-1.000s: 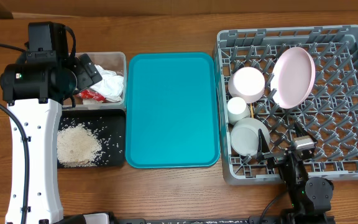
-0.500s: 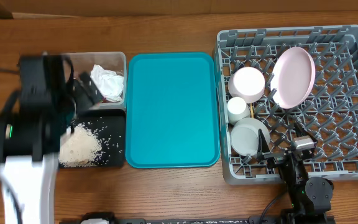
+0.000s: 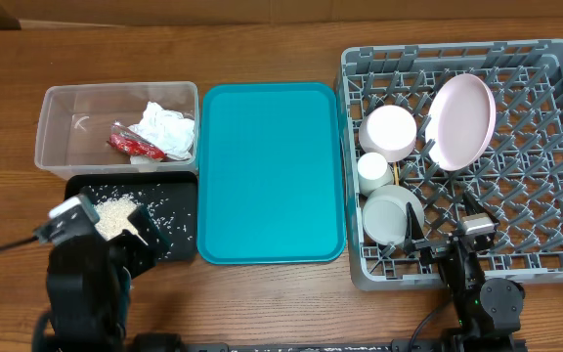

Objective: Sort waste into correct bins and load items into the dishwasher

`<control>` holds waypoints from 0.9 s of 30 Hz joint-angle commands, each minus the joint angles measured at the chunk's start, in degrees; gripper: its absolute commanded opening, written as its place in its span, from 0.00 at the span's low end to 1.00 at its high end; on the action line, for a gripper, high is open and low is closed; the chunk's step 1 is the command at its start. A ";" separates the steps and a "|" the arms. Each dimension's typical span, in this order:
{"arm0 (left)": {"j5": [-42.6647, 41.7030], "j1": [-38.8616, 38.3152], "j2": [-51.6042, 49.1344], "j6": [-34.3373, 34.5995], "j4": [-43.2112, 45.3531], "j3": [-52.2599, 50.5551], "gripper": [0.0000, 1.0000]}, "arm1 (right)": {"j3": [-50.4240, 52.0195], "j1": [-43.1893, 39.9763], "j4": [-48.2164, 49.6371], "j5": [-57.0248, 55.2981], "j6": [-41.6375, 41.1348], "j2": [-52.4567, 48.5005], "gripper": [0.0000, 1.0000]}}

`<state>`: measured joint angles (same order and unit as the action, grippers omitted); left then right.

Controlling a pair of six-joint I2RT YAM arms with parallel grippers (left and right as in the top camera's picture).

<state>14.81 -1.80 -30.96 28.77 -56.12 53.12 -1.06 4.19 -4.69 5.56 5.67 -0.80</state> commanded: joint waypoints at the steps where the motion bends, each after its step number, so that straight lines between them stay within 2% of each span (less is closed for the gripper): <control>1: 2.75 -0.17 7.61 0.66 13.09 -9.07 1.00 | 0.61 -0.13 0.31 0.07 0.15 0.63 1.00; 6: 2.73 -0.11 16.68 2.62 34.80 -21.75 1.00 | 0.61 -0.13 0.33 0.07 0.15 0.63 1.00; 14: 2.75 -0.09 24.04 3.63 54.60 -36.35 1.00 | 0.61 -0.15 0.31 0.07 0.15 0.63 1.00; 17: 2.75 -0.11 26.08 3.63 57.53 -40.85 1.00 | 0.61 -0.15 0.33 0.07 0.15 0.63 1.00; 27: 2.75 -0.09 30.80 3.63 58.07 -52.04 1.00 | 0.61 -0.13 0.31 0.07 0.15 0.63 1.00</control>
<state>16.56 -1.80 -1.19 31.64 1.41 3.29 -1.06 4.16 -4.69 5.58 5.82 -0.80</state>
